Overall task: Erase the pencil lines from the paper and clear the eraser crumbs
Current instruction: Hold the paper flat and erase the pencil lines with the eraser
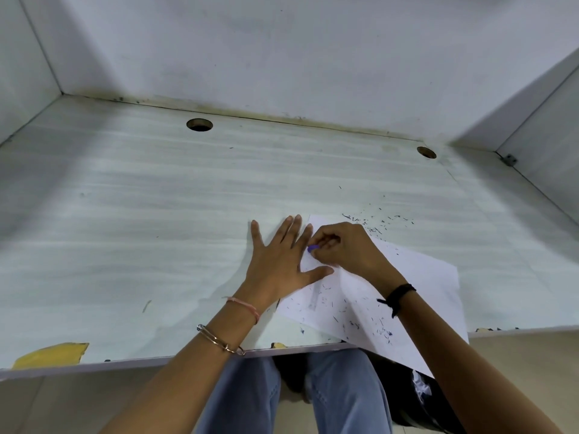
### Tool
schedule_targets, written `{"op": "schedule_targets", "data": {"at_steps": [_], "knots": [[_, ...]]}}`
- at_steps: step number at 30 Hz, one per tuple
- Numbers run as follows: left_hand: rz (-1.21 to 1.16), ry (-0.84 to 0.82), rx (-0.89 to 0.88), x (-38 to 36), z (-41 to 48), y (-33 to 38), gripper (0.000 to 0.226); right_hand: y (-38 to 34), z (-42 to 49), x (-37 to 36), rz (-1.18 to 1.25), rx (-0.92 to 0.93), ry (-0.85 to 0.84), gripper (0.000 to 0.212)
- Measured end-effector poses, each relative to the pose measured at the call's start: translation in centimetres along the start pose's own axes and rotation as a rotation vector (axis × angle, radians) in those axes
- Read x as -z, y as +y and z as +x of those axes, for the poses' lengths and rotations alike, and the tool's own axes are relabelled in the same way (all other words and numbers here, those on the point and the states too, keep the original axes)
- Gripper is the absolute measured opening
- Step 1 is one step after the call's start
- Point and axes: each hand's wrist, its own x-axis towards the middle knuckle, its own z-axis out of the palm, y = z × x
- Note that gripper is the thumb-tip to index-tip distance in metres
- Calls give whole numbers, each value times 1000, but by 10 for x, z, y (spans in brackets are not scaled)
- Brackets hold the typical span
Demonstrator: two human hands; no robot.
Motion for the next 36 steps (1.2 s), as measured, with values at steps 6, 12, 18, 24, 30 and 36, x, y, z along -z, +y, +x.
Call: {"op": "schedule_targets", "data": {"at_steps": [6,12,18,24,30,36], "knots": [[-19,0,0,0,0,2,97,-6,9,5,-103,5,-106,6],[-21,11,4,1,0,2,97,-7,17,9,-135,7,-5,6],[-22,7,9,1,0,1,95,-4,19,9,-135,-6,-13,7],[-10,24,5,-1,-1,0,102,-5,15,5,-137,14,-131,5],[-30,18,8,-1,0,2,98,-2,20,3,-136,4,-58,5],[-14,21,11,0,0,1,98,0,26,9,-113,-19,37,6]]}}
